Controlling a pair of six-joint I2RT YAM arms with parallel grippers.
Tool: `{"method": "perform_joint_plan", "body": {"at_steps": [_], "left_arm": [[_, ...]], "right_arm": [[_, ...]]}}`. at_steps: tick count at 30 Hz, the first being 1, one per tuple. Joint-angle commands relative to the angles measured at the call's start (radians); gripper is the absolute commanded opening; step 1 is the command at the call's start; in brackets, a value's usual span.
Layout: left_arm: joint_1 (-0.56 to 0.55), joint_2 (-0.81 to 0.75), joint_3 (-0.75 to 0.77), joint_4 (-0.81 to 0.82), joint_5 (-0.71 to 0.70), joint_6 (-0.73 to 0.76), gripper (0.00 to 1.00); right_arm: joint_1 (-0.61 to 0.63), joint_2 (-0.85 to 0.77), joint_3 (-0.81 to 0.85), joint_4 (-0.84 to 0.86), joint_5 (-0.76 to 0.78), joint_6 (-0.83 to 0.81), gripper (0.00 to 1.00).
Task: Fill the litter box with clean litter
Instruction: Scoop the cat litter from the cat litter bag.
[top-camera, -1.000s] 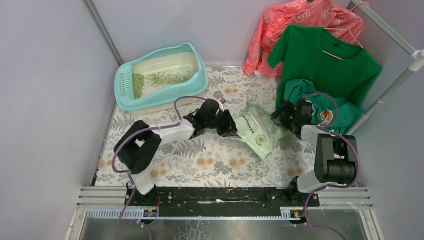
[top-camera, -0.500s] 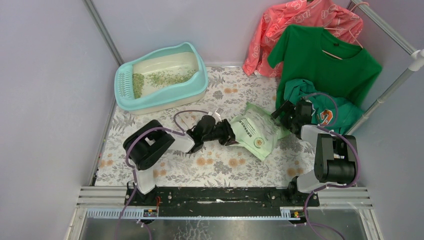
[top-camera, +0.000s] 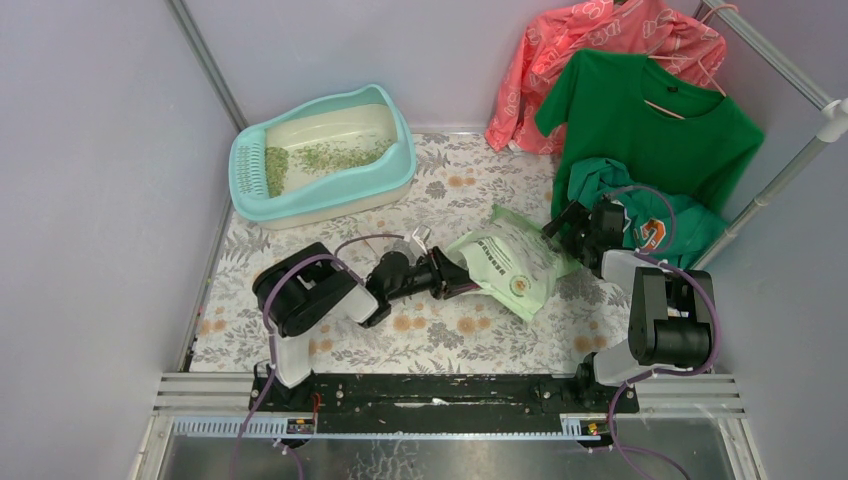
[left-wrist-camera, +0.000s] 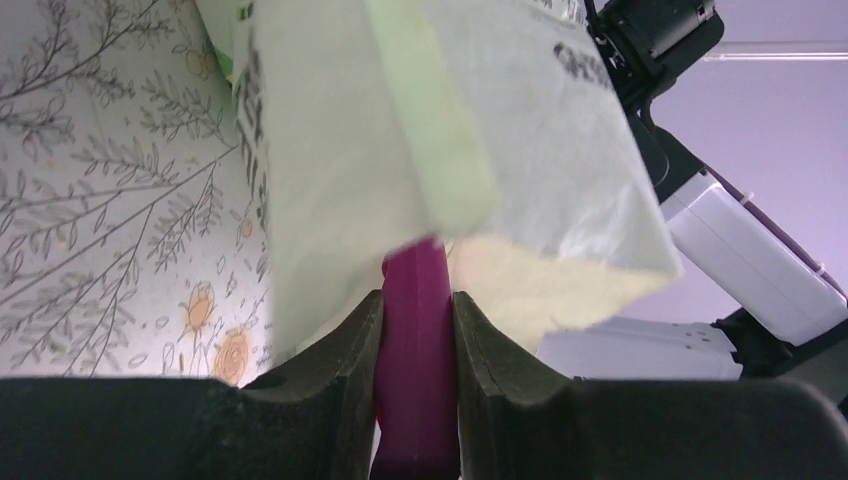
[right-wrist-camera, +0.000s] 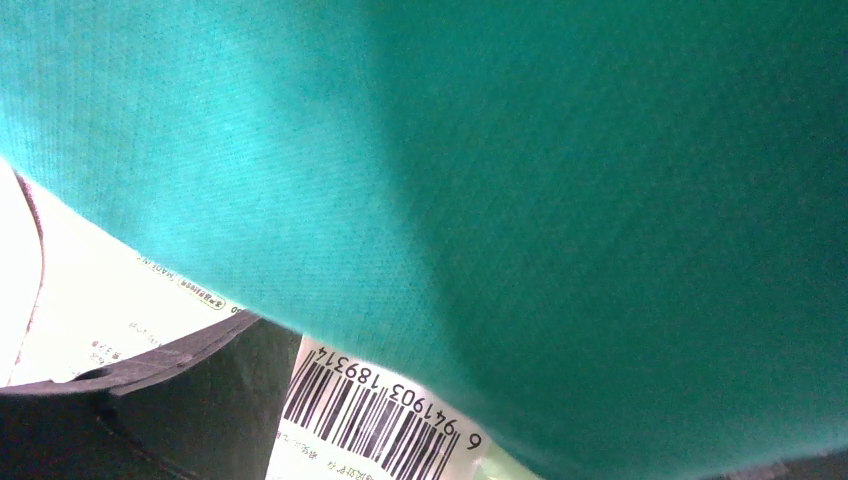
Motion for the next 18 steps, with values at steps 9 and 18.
{"method": "perform_joint_plan", "body": {"at_steps": [9,18], "left_arm": [[0.054,-0.172,-0.206,0.235,0.002,0.019,0.05],[0.132,-0.243,-0.415,0.383,0.008,0.044,0.06]], "right_arm": [[0.004,0.039,-0.039,-0.115,-0.026,0.011,0.99],[0.004,0.042,-0.037,-0.113,-0.028,0.010,0.99]]}}
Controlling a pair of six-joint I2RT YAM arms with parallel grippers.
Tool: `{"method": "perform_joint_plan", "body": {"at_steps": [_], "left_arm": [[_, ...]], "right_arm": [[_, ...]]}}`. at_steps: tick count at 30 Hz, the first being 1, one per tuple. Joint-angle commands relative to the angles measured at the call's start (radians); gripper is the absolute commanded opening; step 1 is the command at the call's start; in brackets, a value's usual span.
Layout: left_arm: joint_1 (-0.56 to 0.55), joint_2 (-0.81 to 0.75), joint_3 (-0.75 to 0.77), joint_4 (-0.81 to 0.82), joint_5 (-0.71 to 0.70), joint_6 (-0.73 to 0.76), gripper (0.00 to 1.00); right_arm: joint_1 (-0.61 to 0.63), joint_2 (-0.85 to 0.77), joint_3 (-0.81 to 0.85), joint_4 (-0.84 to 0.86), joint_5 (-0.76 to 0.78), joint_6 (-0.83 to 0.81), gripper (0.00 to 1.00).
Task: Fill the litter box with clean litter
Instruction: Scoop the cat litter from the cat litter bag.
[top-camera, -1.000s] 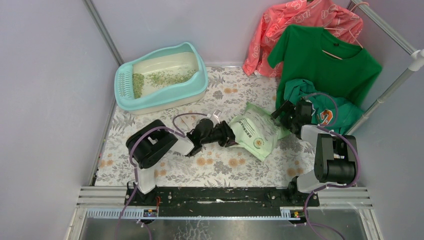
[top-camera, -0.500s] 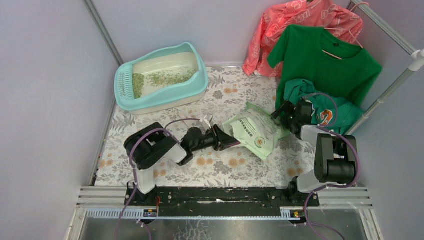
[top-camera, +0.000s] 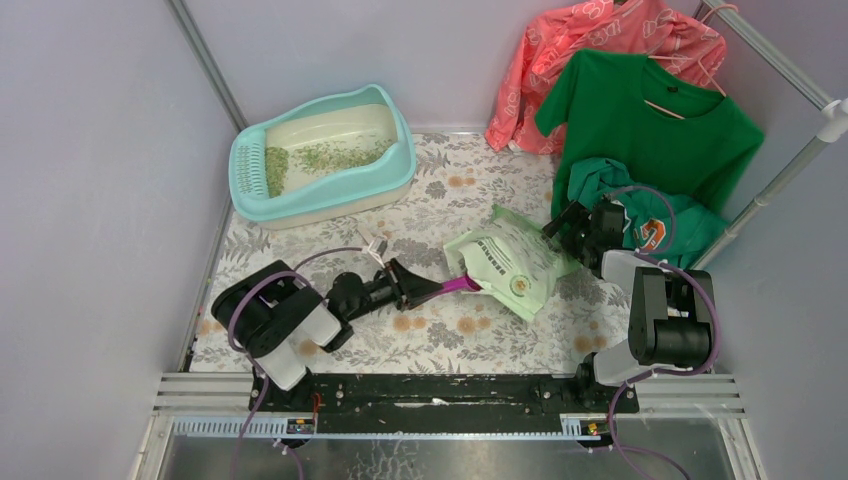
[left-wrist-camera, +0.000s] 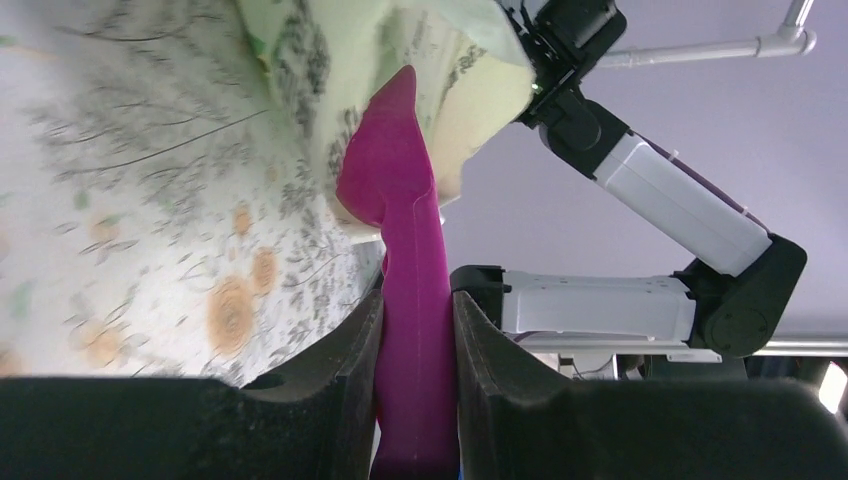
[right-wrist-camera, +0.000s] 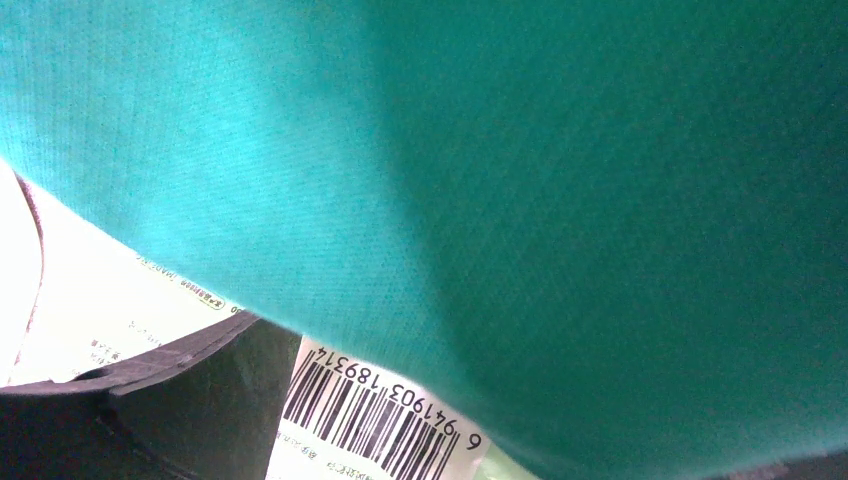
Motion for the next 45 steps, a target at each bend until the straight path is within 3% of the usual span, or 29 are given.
{"method": "perform_joint_plan", "body": {"at_steps": [1,11,21,31,34,42,45], "left_arm": [[0.041,-0.036,-0.099,0.181,0.009,0.033,0.06],[0.137,-0.211,-0.261,0.179,-0.045,0.024,0.06],[0.162,-0.271,-0.284,0.179,-0.042,-0.086,0.06],[0.269,-0.405,-0.369,0.156,-0.005,-0.143,0.06],[0.296,-0.503,-0.352,0.027,0.029,-0.139,0.06],[0.336,-0.904,-0.268,-0.579,0.035,-0.025,0.06],[0.378,-0.969,-0.229,-0.661,0.059,-0.023,0.07]], "right_arm": [[0.004,0.040,-0.035,-0.118,-0.029,0.010,0.99],[0.004,0.045,-0.034,-0.117,-0.033,0.008,0.99],[0.004,0.043,-0.036,-0.116,-0.034,0.007,0.99],[0.004,0.046,-0.034,-0.117,-0.037,0.005,0.99],[0.004,0.045,-0.034,-0.116,-0.036,0.004,0.99],[0.004,0.048,-0.033,-0.116,-0.037,0.004,0.99],[0.004,0.047,-0.033,-0.116,-0.039,0.004,0.99]]}}
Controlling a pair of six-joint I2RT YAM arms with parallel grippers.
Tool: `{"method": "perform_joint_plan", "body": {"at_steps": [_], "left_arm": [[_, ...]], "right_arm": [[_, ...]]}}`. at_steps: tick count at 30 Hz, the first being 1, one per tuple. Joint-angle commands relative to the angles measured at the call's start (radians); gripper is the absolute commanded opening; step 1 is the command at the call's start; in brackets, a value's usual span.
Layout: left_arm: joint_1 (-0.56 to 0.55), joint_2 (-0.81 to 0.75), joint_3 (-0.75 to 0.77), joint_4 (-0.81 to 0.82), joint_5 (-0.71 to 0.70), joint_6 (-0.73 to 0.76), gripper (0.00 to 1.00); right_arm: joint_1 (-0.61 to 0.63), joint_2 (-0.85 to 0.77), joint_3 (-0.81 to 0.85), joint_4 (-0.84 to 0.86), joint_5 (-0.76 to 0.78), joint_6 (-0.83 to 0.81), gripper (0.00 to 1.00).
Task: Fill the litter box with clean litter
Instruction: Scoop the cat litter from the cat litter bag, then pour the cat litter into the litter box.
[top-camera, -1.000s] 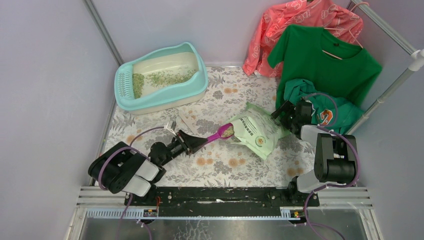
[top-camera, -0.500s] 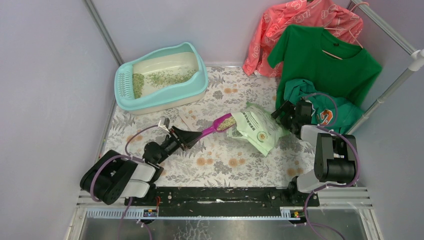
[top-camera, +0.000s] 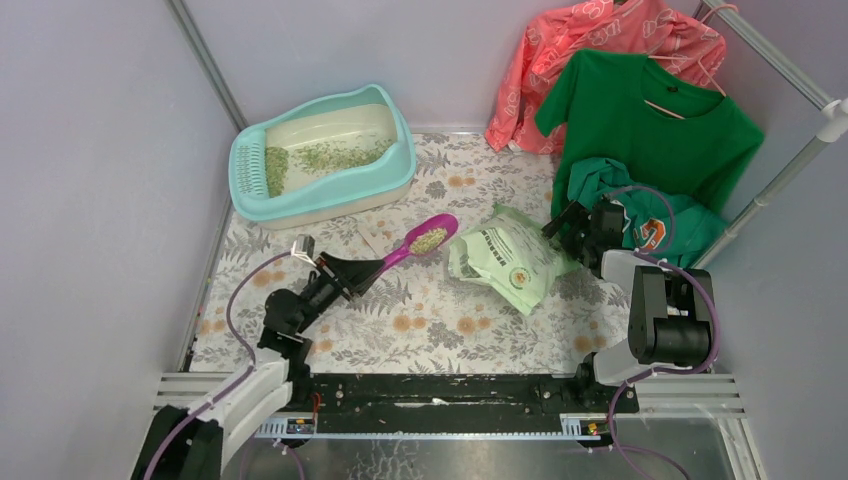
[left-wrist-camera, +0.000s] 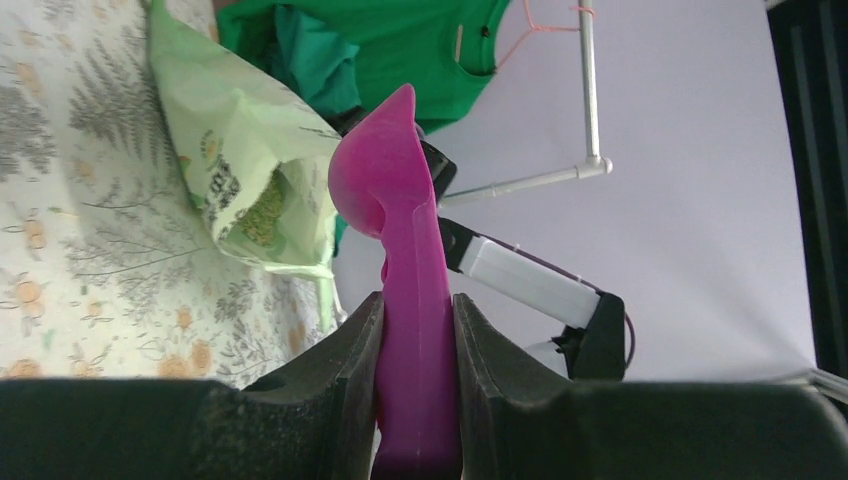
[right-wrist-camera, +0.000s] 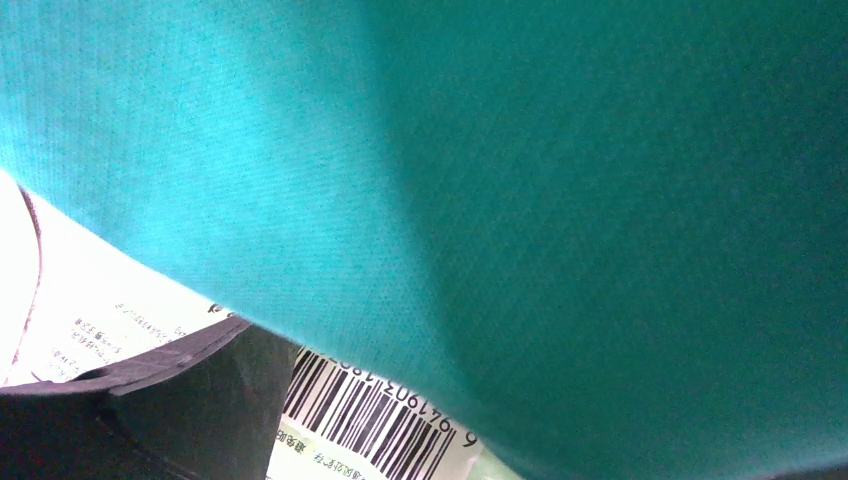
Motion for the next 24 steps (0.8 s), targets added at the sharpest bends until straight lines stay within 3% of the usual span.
{"method": "perform_joint_plan", "body": {"at_steps": [1,13,22,24], "left_arm": [[0.062,-0.064,-0.015,-0.215,0.048,0.046,0.07],[0.345,0.229,0.435,-0.070,0.245,-0.015,0.06],[0.427,0.421,0.739,-0.300,0.200,0.204,0.06],[0.431,0.456,0.788,-0.413,0.154,0.297,0.06]], "right_arm": [[0.004,0.041,-0.033,-0.121,-0.036,0.007,0.99],[0.004,0.053,-0.026,-0.121,-0.046,0.006,0.99],[0.004,0.043,-0.039,-0.111,-0.055,0.006,0.99],[0.004,0.043,-0.039,-0.109,-0.056,0.006,0.99]]}}
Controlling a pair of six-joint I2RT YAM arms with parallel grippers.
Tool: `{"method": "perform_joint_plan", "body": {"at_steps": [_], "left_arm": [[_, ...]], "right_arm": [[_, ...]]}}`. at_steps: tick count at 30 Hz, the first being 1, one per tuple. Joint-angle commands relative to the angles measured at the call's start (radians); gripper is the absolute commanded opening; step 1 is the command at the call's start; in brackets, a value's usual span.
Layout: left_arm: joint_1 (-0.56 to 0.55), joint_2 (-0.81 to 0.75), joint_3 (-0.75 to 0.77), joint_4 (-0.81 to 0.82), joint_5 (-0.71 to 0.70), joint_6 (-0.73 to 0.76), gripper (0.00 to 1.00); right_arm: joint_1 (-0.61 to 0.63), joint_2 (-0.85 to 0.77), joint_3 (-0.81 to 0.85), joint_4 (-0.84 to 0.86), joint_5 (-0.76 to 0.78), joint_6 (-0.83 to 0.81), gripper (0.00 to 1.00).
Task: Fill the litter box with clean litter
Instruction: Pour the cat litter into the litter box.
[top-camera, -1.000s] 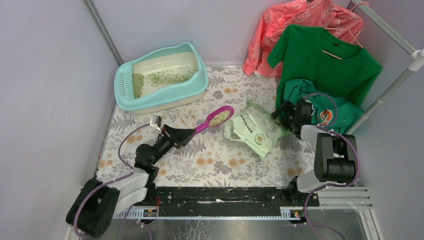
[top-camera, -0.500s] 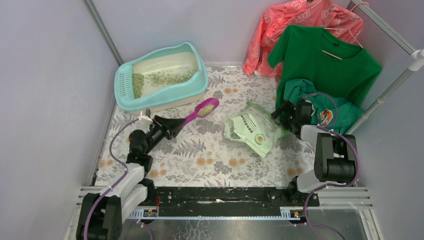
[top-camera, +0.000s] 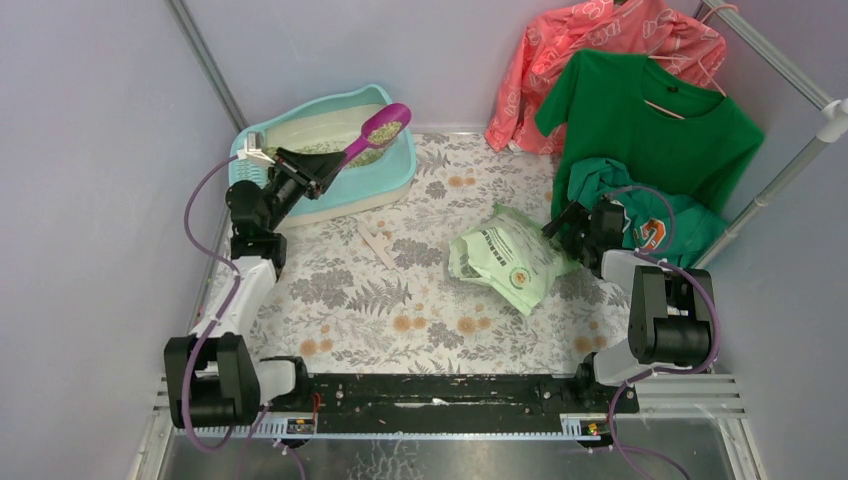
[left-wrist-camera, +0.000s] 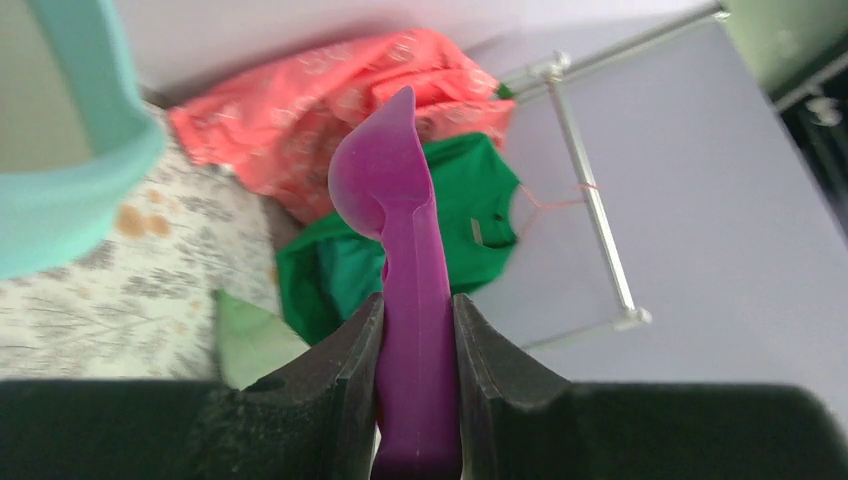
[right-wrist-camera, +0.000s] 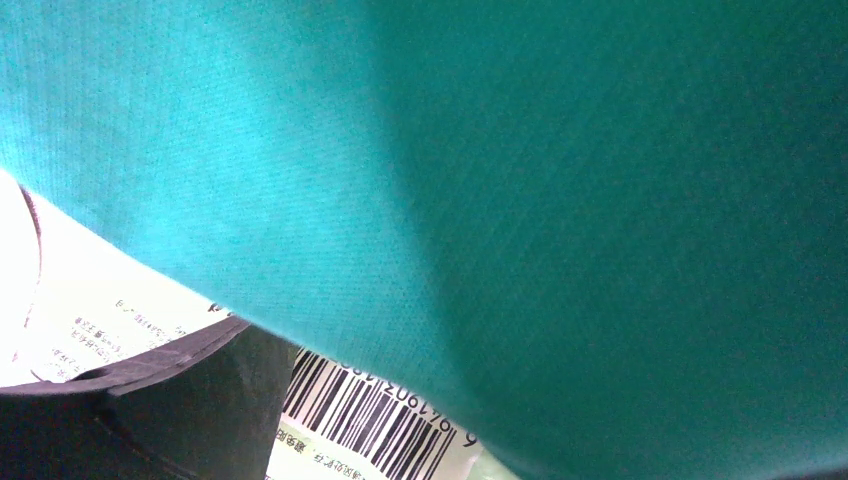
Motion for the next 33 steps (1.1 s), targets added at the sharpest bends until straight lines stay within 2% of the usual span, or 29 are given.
{"method": "perform_joint_plan", "body": {"at_steps": [1,6,11,16,22,26,29,33], "left_arm": [[0.016,0.063,0.099,-0.203,-0.081,0.216,0.06],[0.010,0.104,0.168,-0.344,-0.201,0.407,0.06],[-0.018,0.119,0.261,-0.506,-0.400,0.610,0.05],[-0.055,0.199,0.384,-0.643,-0.562,0.796,0.05],[-0.272,0.364,0.622,-0.912,-0.963,1.052,0.03],[-0.349,0.481,0.763,-1.078,-1.209,1.112,0.03],[-0.362,0.556,0.852,-1.195,-1.415,1.105,0.02],[-0.362,0.583,0.879,-1.262,-1.602,1.099,0.02]], "right_arm": [[0.004,0.043,-0.039,-0.111,-0.054,0.009,0.99],[0.005,0.046,-0.038,-0.108,-0.062,0.007,1.00],[0.004,0.046,-0.037,-0.105,-0.065,0.006,1.00],[0.004,0.043,-0.041,-0.102,-0.066,0.007,1.00],[0.004,0.045,-0.042,-0.099,-0.069,0.006,1.00],[0.004,0.039,-0.047,-0.095,-0.072,0.007,1.00],[0.004,0.039,-0.048,-0.094,-0.073,0.007,1.00],[0.004,0.039,-0.050,-0.092,-0.075,0.006,1.00]]}}
